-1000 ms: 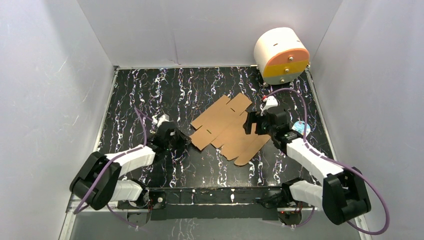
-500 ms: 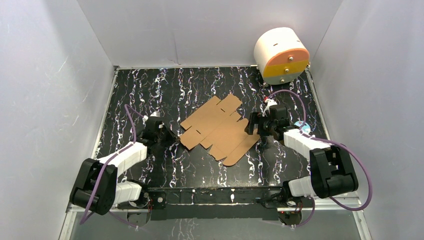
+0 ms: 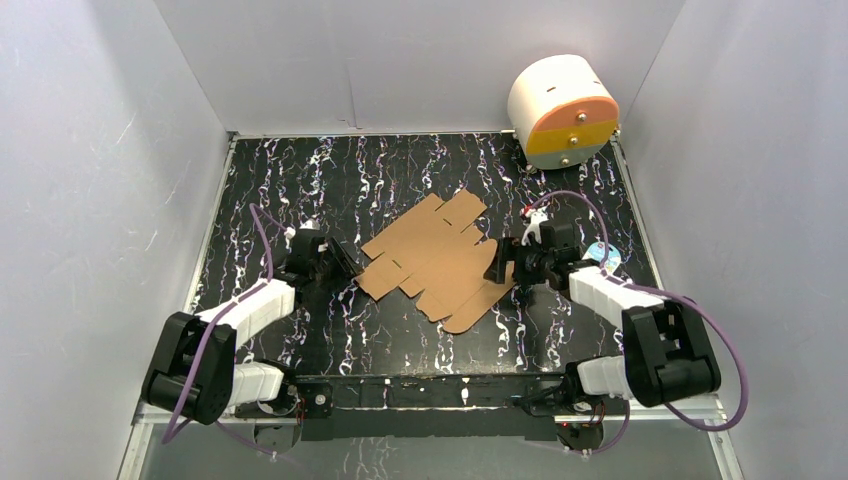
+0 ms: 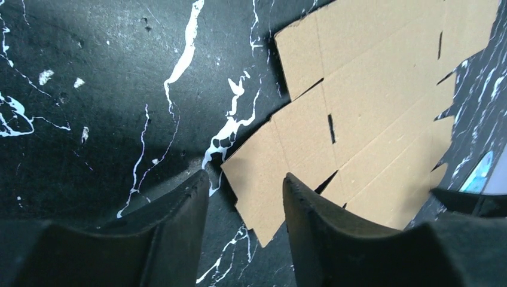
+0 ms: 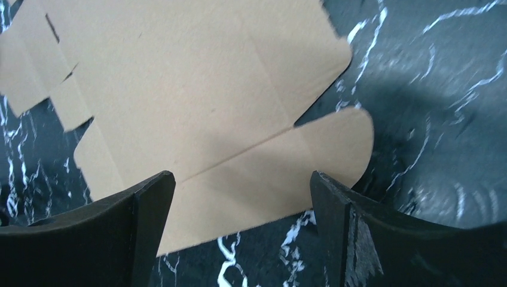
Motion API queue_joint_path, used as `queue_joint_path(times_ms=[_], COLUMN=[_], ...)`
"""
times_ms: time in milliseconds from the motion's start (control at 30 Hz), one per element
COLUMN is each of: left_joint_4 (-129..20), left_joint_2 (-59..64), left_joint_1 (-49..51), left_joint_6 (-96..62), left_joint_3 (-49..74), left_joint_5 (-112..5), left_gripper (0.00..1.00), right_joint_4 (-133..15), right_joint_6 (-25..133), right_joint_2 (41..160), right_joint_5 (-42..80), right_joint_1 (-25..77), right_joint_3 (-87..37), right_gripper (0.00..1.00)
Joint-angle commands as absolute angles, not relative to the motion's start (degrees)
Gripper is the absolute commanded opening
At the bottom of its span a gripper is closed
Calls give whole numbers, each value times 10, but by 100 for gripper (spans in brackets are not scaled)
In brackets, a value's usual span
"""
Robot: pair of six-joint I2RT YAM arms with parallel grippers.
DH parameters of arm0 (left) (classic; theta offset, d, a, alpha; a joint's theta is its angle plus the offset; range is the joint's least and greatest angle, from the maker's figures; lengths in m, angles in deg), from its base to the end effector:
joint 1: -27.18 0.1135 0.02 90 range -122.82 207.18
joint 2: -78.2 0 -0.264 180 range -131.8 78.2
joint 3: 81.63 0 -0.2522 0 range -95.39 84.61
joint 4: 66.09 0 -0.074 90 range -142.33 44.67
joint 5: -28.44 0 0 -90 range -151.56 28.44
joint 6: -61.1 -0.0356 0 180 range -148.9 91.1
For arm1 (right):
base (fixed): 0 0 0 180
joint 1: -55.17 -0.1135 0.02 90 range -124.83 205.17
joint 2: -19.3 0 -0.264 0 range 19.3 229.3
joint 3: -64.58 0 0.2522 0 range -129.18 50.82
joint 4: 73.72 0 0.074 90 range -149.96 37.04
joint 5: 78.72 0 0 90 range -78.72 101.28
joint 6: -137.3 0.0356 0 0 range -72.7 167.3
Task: Fold the paper box
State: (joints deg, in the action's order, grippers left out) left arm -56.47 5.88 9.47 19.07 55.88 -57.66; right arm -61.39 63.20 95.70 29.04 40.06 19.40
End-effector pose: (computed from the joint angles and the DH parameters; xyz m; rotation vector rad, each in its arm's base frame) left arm 0.2309 -0.0763 0.1700 -0.5770 2.2786 -0.6690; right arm 0.2403 0.0761 0.1650 -0.1423 2.3671 0.6276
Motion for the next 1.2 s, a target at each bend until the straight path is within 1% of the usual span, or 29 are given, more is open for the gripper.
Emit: queue_joint_path(times_ms=[0, 100, 167, 233, 300, 500, 600, 833, 1000, 1167], left_joint_4=[-550, -546, -535, -527, -504, -475, -468, -451, -450, -442], left_joint_2=[66, 66, 67, 71, 80, 116, 140, 173, 182, 183], left_joint_1=[100, 100, 100, 100, 100, 100, 101, 100, 101, 100], left_joint_6=[182, 180, 177, 172, 168, 158, 159, 157, 160, 155], left_joint_3=[532, 526, 516, 504, 497, 497, 501, 504, 511, 505], left_joint_5=[-605, -623, -641, -654, -658, -654, -654, -649, -650, -653], left_gripper=[52, 61, 66, 70, 74, 83, 86, 90, 92, 92], right_joint_4=[-587, -607, -621, -634, -629, -571, -578, -618, -614, -588], right_joint_6=[667, 709, 740, 765, 765, 667, 642, 620, 624, 629], right_joint_2=[897, 876, 869, 862, 850, 854, 875, 940, 970, 962], right_joint_5=[328, 319, 298, 283, 258, 155, 135, 159, 188, 203], right_joint_1=[379, 330, 275, 241, 233, 239, 258, 326, 329, 329], right_joint_3=[228, 253, 263, 268, 262, 177, 151, 138, 142, 168], right_gripper=[92, 91, 90, 90, 90, 99, 99, 99, 99, 99])
